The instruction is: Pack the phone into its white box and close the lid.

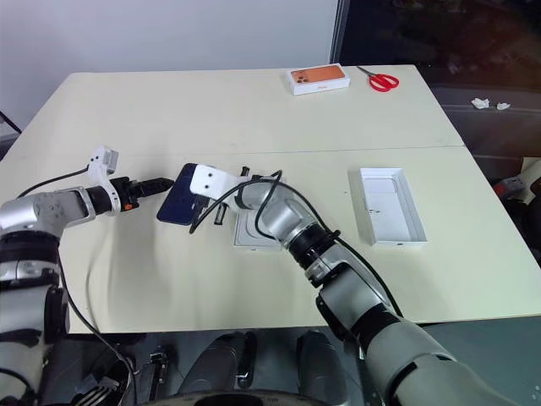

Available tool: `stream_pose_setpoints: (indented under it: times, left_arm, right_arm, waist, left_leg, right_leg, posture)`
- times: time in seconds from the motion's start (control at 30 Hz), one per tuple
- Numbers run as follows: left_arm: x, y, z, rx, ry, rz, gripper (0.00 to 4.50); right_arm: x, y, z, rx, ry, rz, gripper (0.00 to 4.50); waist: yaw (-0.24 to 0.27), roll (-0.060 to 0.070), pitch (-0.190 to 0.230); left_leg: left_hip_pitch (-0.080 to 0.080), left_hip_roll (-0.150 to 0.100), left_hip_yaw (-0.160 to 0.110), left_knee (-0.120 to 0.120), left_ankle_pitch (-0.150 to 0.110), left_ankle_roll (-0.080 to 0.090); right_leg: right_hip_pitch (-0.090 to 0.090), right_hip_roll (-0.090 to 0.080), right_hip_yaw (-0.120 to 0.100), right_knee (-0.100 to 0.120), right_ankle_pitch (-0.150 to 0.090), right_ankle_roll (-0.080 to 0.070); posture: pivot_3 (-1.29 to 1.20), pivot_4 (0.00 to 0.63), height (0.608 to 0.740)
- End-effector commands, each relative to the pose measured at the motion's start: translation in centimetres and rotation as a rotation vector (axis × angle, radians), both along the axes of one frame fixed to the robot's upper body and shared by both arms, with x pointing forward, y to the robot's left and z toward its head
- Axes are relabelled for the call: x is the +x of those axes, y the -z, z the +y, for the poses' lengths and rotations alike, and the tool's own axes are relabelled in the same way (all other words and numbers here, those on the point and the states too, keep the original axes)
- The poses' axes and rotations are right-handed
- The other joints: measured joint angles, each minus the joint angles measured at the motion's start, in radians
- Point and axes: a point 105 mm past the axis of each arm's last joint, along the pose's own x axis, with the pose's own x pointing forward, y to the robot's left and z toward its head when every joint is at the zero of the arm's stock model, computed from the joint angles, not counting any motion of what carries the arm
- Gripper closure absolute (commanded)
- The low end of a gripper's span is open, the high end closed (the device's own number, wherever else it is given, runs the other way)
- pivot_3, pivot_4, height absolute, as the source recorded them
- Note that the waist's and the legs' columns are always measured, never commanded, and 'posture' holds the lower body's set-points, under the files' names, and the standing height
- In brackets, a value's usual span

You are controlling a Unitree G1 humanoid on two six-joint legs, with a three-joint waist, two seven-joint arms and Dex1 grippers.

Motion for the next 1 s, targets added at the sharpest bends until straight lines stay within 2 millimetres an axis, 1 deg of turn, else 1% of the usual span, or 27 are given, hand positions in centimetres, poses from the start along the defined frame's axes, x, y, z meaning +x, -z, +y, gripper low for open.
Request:
stream_pose_setpoints:
  times: [0.03, 0.2, 0.3, 0.37, 0.47, 0.63, 0.67, 0.77, 0.9, 1.0]
  left_arm:
    - [-0.9, 3.1, -0.7, 0.035, 0.076, 0.108, 0.00]
    - [-1.5, 5.0, -1.4, 0.026, 0.144, 0.179, 0.00]
    - [-2.3, 6.9, -2.5, 0.021, 0.191, 0.250, 0.00]
    - [-2.4, 7.1, -3.2, -0.007, 0.209, 0.256, 0.00]
    - [-2.6, 7.0, -4.6, -0.085, 0.243, 0.277, 0.00]
    - [-2.9, 7.8, -6.4, -0.139, 0.277, 0.299, 0.00]
    - [-2.9, 7.6, -7.0, -0.176, 0.281, 0.305, 0.00]
    - [-2.8, 7.0, -8.2, -0.214, 0.312, 0.301, 0.00]
    - [-2.6, 5.6, -9.1, -0.309, 0.329, 0.301, 0.00]
    - [-3.0, 5.2, -10.1, -0.338, 0.362, 0.315, 0.00]
  right_arm:
    - [0.3, -0.2, 0.3, -0.026, 0.004, -0.032, 4.40]
    - [0.5, -0.2, 0.4, -0.008, 0.027, 0.008, 4.40]
    - [0.4, -0.7, 0.6, 0.016, 0.024, 0.021, 4.40]
    - [0.3, -0.9, 0.6, 0.025, 0.023, 0.029, 4.40]
    - [0.3, -1.2, 0.7, 0.037, 0.021, 0.034, 4.40]
    - [0.3, -1.3, 0.7, 0.038, 0.020, 0.034, 4.40]
    - [0.3, -1.1, 0.6, 0.032, 0.021, 0.033, 4.40]
    - [0.2, -0.8, 0.3, 0.027, 0.021, 0.036, 4.40]
    - [0.8, -1.0, -0.5, 0.025, 0.042, 0.030, 4.40]
    - [1.2, -1.1, -1.1, 0.019, 0.055, 0.020, 4.40]
  waist:
    - [0.001, 0.000, -0.001]
    - [0.002, 0.003, -0.006]
    - [0.003, 0.005, -0.009]
    - [0.006, 0.008, -0.011]
    - [0.008, 0.009, -0.012]
    - [0.011, 0.011, -0.013]
    - [0.012, 0.011, -0.014]
    - [0.012, 0.011, -0.014]
    - [0.012, 0.011, -0.014]
    - [0.010, 0.011, -0.014]
  left_leg:
    - [0.000, 0.000, 0.000, 0.000, 0.000, 0.000]
    - [0.002, 0.000, 0.000, 0.000, 0.000, 0.000]
    - [0.002, -0.001, 0.000, 0.000, 0.000, 0.000]
    - [0.002, -0.002, 0.000, 0.001, 0.000, 0.001]
    - [0.003, -0.002, 0.000, 0.001, -0.001, 0.002]
    - [0.005, -0.003, -0.001, 0.001, -0.004, 0.007]
    - [0.006, -0.003, -0.002, 0.001, -0.004, 0.008]
    - [0.012, -0.004, -0.002, 0.000, -0.006, 0.010]
    - [0.013, -0.004, -0.002, 0.000, -0.006, 0.011]
    - [0.013, -0.004, -0.002, 0.000, -0.006, 0.011]
  right_leg:
    - [0.000, 0.000, 0.001, 0.001, 0.000, 0.000]
    - [0.001, 0.000, 0.000, 0.002, 0.000, 0.000]
    - [0.001, 0.000, 0.001, 0.003, 0.000, 0.000]
    - [0.002, -0.001, 0.001, 0.003, 0.000, 0.000]
    - [0.003, -0.001, 0.000, 0.003, 0.000, 0.000]
    - [0.006, -0.002, 0.000, 0.002, 0.000, 0.000]
    - [0.008, -0.002, 0.000, 0.002, 0.000, 0.000]
    - [0.014, -0.002, 0.000, 0.000, 0.000, 0.000]
    - [0.015, -0.002, 0.000, 0.000, 0.000, 0.000]
    - [0.015, -0.002, 0.000, 0.000, 0.000, 0.000]
  posture:
    - [0.00, 0.150, 0.740]
    - [0.00, 0.150, 0.740]
    - [0.00, 0.150, 0.740]
    - [0.00, 0.150, 0.740]
    - [0.00, 0.150, 0.740]
    - [0.00, 0.150, 0.740]
    - [0.00, 0.150, 0.740]
    - [0.00, 0.150, 0.740]
    - [0.00, 0.150, 0.740]
    - [0.00, 0.150, 0.740]
